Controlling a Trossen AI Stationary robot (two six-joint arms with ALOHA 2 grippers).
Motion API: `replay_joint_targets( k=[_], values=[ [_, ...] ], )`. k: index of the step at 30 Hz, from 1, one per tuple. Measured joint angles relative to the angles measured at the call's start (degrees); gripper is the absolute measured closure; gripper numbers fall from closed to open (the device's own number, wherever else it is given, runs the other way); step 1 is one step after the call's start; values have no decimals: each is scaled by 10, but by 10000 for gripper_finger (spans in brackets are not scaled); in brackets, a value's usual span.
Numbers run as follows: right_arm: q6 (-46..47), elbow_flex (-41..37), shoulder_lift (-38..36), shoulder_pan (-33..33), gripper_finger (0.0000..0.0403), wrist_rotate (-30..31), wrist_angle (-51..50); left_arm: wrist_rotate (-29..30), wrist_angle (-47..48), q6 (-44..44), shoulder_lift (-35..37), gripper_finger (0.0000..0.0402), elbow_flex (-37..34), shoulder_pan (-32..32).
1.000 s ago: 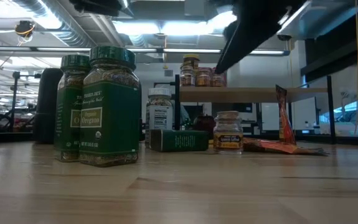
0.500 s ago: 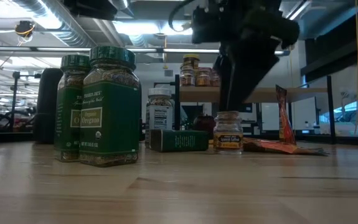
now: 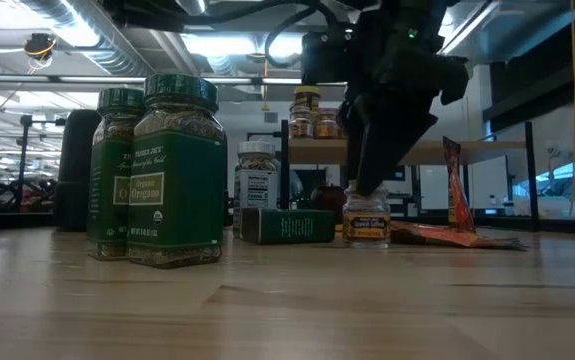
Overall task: Shelf spices
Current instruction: Put the brown seasoning bottle on the shelf
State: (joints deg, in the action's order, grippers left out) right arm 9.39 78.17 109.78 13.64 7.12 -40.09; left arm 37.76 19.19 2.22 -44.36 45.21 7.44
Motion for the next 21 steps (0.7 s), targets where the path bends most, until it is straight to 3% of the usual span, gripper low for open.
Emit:
replay_joint_targets(
  k=[11,21],
  values=[
    [-9,3,12,-6,224,-15,1,0,3,-7,0,153,0,0],
    [-1,-3,30,-5,176,-28,-22,0,4,-10,0,153,0,0]
  ],
)
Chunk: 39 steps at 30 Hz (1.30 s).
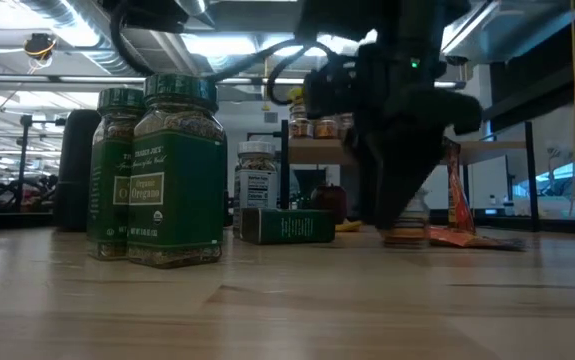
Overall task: Shelf spices
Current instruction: Put the brown seasoning bottle on the shelf
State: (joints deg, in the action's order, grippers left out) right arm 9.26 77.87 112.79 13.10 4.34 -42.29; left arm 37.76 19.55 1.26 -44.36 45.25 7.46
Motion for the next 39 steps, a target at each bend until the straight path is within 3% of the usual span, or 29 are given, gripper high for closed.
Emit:
replay_joint_targets(
  k=[15,25,39],
  values=[
    [30,42,-21,1,159,5,-112,0,2,-1,-3,153,0,0],
    [65,6,-27,19,159,-16,-114,0,25,-19,-3,153,0,0],
    [53,2,-27,30,163,11,-123,0,24,-20,-3,153,0,0]
  ],
)
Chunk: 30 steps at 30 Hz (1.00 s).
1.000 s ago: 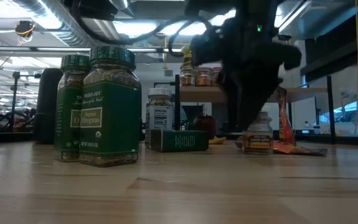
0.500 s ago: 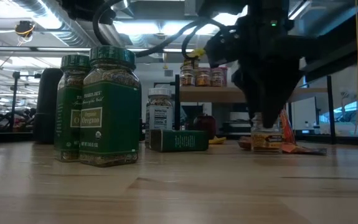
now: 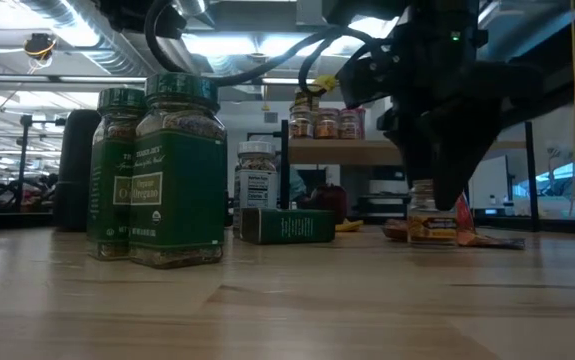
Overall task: Shelf spices
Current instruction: Put the brown seasoning bottle on the shelf
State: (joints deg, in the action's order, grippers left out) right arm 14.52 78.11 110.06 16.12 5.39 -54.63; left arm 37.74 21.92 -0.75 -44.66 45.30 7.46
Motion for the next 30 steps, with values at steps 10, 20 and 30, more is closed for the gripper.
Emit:
replay_joint_targets(
  k=[10,20,30],
  values=[
    [-13,1,-1,0,221,0,2,0,1,1,0,153,0,0],
    [-15,0,-29,0,216,0,-17,0,1,1,0,153,0,0],
    [-18,66,-120,-15,212,103,-107,0,0,1,0,153,0,0]
  ],
)
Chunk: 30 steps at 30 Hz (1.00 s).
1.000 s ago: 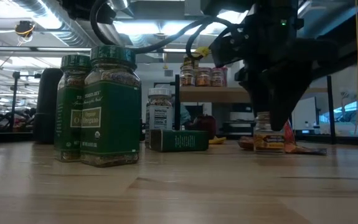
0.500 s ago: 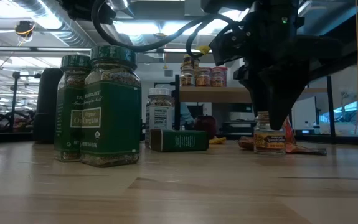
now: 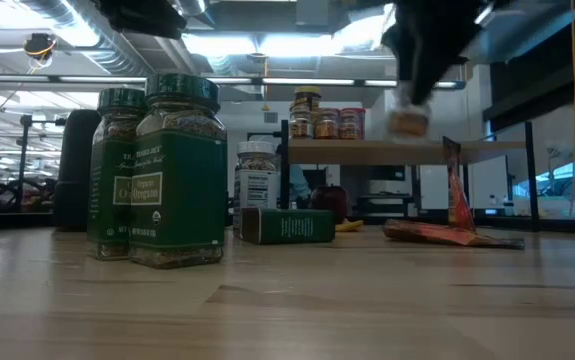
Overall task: Shelf spices
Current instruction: Put the brown seasoning bottle on the shelf
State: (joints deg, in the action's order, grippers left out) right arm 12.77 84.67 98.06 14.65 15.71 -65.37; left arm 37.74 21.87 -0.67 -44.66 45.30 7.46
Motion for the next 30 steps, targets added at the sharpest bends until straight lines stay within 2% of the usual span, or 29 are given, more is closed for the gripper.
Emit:
replay_joint_targets(
  k=[6,11,18,22,25,30],
  values=[
    [-53,64,-25,-68,219,58,-45,0,0,0,0,153,0,0],
    [-112,104,-24,-156,212,72,-68,0,1,0,0,153,0,0],
    [-165,117,-24,-291,214,31,-70,0,3,0,0,153,0,0],
    [-180,113,-24,-351,213,-12,-64,0,3,0,0,153,0,0],
    [-193,113,-24,-380,213,-45,-44,0,3,0,0,153,0,0],
    [-195,113,-24,-410,204,-65,-40,0,2,0,0,153,0,0]
  ],
)
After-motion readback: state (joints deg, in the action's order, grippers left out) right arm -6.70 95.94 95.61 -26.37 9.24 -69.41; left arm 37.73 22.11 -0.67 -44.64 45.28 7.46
